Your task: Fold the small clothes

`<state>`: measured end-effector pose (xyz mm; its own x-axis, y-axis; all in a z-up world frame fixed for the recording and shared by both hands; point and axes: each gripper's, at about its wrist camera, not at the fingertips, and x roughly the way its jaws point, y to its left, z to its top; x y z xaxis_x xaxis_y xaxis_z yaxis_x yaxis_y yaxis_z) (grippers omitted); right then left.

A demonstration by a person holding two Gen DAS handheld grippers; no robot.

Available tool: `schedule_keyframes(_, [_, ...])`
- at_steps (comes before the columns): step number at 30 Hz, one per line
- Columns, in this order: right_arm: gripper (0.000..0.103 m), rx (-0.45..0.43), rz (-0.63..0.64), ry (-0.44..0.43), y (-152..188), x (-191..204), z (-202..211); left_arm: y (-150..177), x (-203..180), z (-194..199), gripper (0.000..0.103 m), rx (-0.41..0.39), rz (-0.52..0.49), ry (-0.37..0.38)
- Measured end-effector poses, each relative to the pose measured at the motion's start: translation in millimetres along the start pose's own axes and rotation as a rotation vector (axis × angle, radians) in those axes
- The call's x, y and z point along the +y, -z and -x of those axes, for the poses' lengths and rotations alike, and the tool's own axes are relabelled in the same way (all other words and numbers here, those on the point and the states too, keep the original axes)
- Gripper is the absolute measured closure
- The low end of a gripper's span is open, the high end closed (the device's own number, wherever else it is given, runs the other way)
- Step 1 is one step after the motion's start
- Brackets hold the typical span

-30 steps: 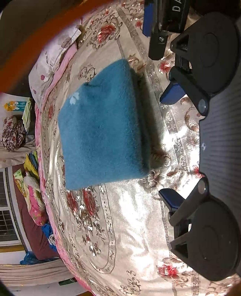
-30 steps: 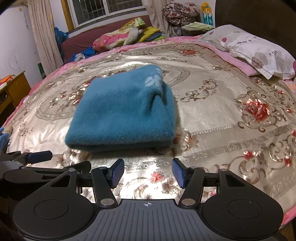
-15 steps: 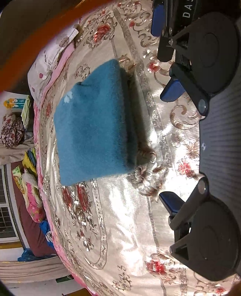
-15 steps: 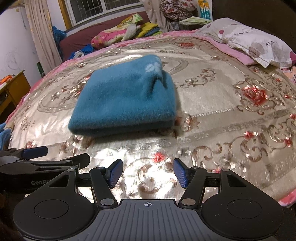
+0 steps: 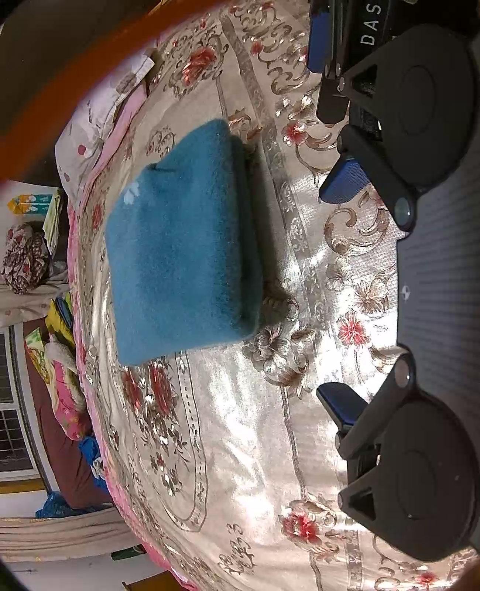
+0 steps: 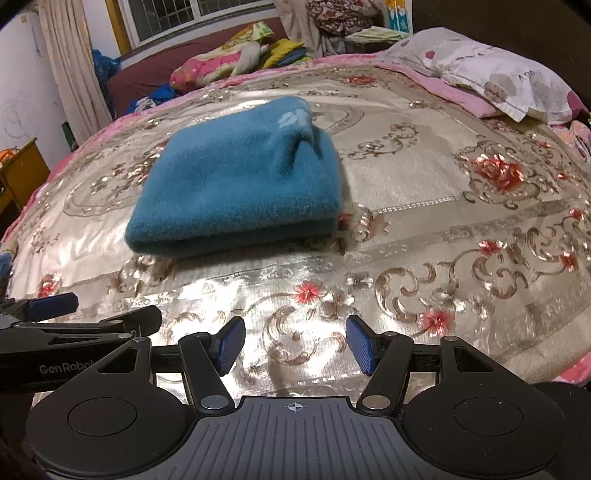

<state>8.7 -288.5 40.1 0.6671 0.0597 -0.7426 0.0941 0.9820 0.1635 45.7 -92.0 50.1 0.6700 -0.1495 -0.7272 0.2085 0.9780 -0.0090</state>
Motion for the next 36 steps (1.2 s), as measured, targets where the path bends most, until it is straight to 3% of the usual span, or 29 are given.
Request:
schedule_keyframes(11, [0.042, 0.007, -0.007, -0.009, 2.5, 1.9, 1.4, 0.3, -5.7, -2.1, 0.0, 0.005, -0.035, -0.044])
schedule_keyframes(36, [0.042, 0.011, -0.014, -0.013, 2.3, 0.9, -0.2, -0.7, -4.5, -1.6, 0.0, 0.0, -0.026, -0.041])
